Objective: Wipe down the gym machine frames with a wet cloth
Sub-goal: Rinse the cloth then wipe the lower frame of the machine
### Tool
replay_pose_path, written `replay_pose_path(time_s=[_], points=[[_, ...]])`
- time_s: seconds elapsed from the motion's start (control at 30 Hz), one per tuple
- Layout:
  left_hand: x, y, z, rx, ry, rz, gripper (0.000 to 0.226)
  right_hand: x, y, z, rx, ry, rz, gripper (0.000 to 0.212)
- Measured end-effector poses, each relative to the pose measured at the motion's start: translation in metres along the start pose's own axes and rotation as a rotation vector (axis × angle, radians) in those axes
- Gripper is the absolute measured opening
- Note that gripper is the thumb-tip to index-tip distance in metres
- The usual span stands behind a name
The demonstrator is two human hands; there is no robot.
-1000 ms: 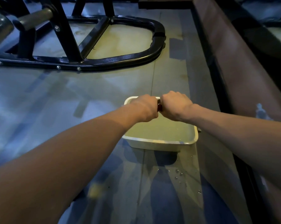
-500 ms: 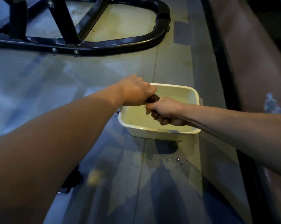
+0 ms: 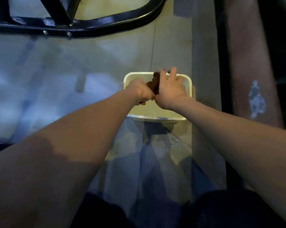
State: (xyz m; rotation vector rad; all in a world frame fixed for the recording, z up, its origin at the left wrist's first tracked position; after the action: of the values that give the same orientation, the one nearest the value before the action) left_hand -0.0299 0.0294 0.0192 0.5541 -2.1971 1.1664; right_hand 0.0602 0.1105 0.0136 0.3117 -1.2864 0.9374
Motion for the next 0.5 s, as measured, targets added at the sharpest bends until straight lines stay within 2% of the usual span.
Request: replay_pose_path(time_s=[0.07, 0.13, 0.17, 0.2, 0.23, 0.3, 0.37, 0.43, 0.5], points=[[0.007, -0.026, -0.009, 0.111, -0.212, 0.057, 0.019, 0.015, -0.027, 0.0, -0.189, 0.52, 0.043, 0.067], [0.019, -0.062, -0.02, 0.142, -0.355, 0.066, 0.015, 0.037, -0.062, 0.007, -0.447, 1.213, 0.124, 0.032], [0.021, -0.076, -0.023, 0.132, -0.404, 0.056, 0.016, 0.047, -0.074, 0.012, -0.534, 1.457, 0.167, 0.019], [0.023, -0.092, -0.027, 0.118, -0.437, 0.055, 0.028, 0.062, -0.089, 0.015, -0.587, 1.582, 0.202, 0.018], [0.026, -0.11, -0.033, 0.106, -0.464, 0.064, 0.038, 0.076, -0.099, 0.017, -0.612, 1.642, 0.248, 0.026], [0.034, -0.152, -0.043, 0.073, -0.535, 0.134, 0.042, 0.099, -0.121, 0.022, -0.651, 1.67, 0.299, 0.043], [0.043, -0.193, -0.05, 0.09, -0.594, 0.218, 0.04, 0.119, -0.146, 0.026, -0.726, 1.58, 0.244, 0.039], [0.051, -0.231, -0.054, 0.165, -0.651, 0.285, 0.032, 0.135, -0.177, 0.026, -0.781, 1.428, 0.185, 0.03], [0.06, -0.269, -0.056, 0.261, -0.77, 0.333, 0.027, 0.153, -0.209, 0.03, -0.781, 1.397, 0.157, 0.019]])
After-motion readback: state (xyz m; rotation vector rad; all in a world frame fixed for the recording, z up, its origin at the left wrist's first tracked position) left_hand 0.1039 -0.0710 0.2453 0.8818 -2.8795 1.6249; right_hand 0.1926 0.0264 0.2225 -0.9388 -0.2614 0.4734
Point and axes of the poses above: each hand's wrist, its own y-axis towards the middle knuckle, its own x-axis out of the back of the hand, z = x × y, the point moved 3 cm from there along y, towards the middle knuckle, and after that the axes turned 1 degree about x, right-handed, at the moved point
